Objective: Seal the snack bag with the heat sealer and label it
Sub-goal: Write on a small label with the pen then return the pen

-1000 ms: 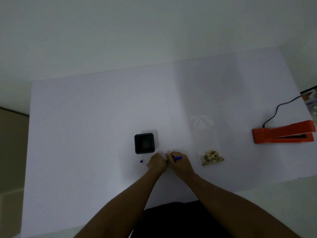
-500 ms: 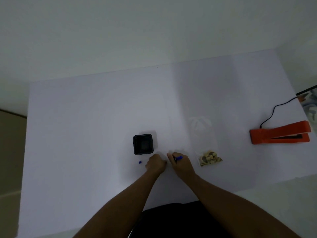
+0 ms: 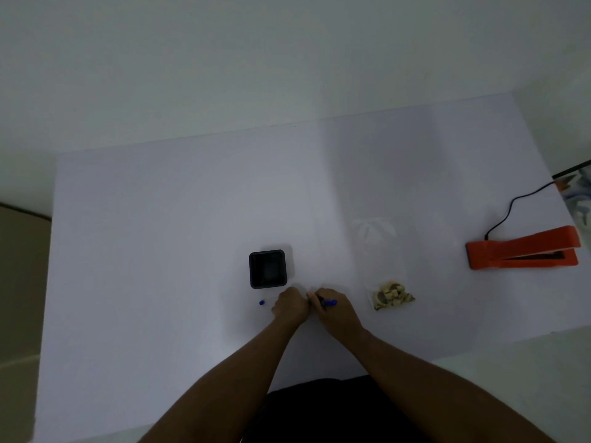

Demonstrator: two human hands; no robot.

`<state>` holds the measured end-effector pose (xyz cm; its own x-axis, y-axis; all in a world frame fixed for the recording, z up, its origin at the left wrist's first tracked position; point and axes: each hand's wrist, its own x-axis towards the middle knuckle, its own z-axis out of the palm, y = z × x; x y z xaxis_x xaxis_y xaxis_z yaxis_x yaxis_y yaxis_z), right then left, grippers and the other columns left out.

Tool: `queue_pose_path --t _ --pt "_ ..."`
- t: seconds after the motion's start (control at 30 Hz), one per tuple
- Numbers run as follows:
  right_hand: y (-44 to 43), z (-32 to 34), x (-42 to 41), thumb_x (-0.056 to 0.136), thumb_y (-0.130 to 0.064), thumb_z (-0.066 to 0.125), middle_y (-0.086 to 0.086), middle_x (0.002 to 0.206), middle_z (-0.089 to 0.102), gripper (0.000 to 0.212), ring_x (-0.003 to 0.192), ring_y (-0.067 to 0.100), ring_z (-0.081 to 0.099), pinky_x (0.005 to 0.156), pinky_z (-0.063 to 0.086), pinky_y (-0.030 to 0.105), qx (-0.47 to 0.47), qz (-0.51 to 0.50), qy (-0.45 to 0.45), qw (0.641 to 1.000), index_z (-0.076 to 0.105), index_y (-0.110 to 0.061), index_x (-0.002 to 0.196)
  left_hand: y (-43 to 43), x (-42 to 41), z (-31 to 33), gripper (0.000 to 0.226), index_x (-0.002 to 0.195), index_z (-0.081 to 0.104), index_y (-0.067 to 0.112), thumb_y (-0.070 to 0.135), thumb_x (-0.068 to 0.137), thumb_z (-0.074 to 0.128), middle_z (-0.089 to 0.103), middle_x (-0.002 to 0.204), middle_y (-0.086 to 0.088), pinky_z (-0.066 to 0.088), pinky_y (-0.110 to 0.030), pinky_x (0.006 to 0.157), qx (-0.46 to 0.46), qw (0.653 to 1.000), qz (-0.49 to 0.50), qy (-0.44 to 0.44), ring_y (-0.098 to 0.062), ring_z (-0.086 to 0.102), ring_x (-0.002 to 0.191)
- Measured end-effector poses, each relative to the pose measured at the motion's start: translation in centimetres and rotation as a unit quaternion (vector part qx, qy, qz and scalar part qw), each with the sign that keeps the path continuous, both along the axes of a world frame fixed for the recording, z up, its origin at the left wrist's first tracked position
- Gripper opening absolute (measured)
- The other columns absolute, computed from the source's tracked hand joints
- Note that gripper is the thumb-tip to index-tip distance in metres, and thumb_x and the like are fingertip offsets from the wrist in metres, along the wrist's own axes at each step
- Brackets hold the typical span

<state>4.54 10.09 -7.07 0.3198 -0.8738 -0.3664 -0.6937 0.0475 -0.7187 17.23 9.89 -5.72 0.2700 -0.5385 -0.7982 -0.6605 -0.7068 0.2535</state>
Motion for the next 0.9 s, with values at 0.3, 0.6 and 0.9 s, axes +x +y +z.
queue_pose_path --t 0.3,0.6,0.9 --pt "-0.18 -0.12 -0.12 0.099 -0.027 0.054 0.001 0.065 0.055 0.037 0.059 0.012 0.051 0.059 0.035 0.013 0.027 -0.018 -0.007 0.999 0.059 -0.007 0.068 0.02 0.08 -0.09 0.025 0.097 0.062 0.007 0.031 0.092 0.057 0.067 0.1 -0.012 0.056 -0.039 0.081 0.001 1.0 0.005 0.0 -0.027 0.066 0.088" --pt "-0.13 -0.18 -0.4 0.099 -0.029 0.054 0.0 0.064 0.055 0.037 0.057 0.007 0.049 0.058 0.034 0.01 0.014 -0.021 0.001 1.0 0.059 -0.01 0.068 -0.01 -0.05 -0.11 0.024 0.097 0.062 0.007 0.03 0.091 0.058 0.067 0.1 -0.012 0.056 -0.038 0.081 0.001 1.0 0.011 0.01 -0.027 0.066 0.089" --pt "-0.06 0.14 -0.59 0.098 -0.029 0.056 0.004 0.061 0.051 0.039 0.055 0.013 0.046 0.056 0.033 0.013 0.007 -0.049 -0.024 0.998 0.052 -0.01 0.064 -0.08 -0.12 -0.08 0.024 0.097 0.062 0.005 0.028 0.09 0.058 0.068 0.099 -0.013 0.057 -0.039 0.081 -0.001 1.0 0.016 0.014 -0.029 0.066 0.088"
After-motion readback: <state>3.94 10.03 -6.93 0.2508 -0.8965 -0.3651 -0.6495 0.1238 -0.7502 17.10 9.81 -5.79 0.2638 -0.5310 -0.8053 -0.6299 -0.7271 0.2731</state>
